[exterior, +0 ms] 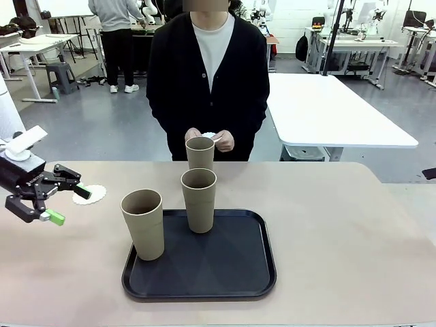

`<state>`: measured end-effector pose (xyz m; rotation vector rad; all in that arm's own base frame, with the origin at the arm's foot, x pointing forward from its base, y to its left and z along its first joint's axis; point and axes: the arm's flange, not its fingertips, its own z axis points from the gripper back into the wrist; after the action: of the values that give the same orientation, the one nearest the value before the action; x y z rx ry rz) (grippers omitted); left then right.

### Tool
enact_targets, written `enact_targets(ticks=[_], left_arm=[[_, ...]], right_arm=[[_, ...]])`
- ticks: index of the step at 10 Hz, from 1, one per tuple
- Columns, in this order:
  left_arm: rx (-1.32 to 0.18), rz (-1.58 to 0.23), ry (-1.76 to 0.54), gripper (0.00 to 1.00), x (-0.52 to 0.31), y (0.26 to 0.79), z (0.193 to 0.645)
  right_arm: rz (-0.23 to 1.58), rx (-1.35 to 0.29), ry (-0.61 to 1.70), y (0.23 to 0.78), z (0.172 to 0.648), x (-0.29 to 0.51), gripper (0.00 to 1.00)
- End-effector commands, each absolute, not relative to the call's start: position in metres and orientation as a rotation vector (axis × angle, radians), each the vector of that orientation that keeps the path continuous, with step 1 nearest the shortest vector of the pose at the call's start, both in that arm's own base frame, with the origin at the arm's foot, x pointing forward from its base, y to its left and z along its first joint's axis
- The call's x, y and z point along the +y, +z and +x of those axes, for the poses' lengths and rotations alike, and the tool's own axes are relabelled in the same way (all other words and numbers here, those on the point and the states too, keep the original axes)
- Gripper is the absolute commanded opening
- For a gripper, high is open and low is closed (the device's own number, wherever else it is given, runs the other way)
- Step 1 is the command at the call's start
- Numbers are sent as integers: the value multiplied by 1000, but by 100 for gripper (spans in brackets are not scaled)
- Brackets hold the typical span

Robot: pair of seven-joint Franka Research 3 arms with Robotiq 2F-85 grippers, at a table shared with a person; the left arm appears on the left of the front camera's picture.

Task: Place coasters on the table and set cups on them.
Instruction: Take one Reusable plastic cup from the Flat Tray and place it on a coaster set by the human.

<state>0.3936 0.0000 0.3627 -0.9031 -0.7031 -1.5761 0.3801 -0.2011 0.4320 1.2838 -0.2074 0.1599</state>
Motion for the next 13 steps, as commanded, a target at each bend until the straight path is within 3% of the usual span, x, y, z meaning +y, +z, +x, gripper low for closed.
enact_targets(ticks=[1,7,13], left_arm=[[-784,-861,-1545,100,-10,347,390],[-784,-887,-1394,100,-25,329,387],[-768,-916,-1433,100,-26,327,387]], right_arm=[[1290,-203,165,434,381,-203,100],[1290,-203,165,434,381,-203,100],[1290,-203,165,434,381,-203,100]])
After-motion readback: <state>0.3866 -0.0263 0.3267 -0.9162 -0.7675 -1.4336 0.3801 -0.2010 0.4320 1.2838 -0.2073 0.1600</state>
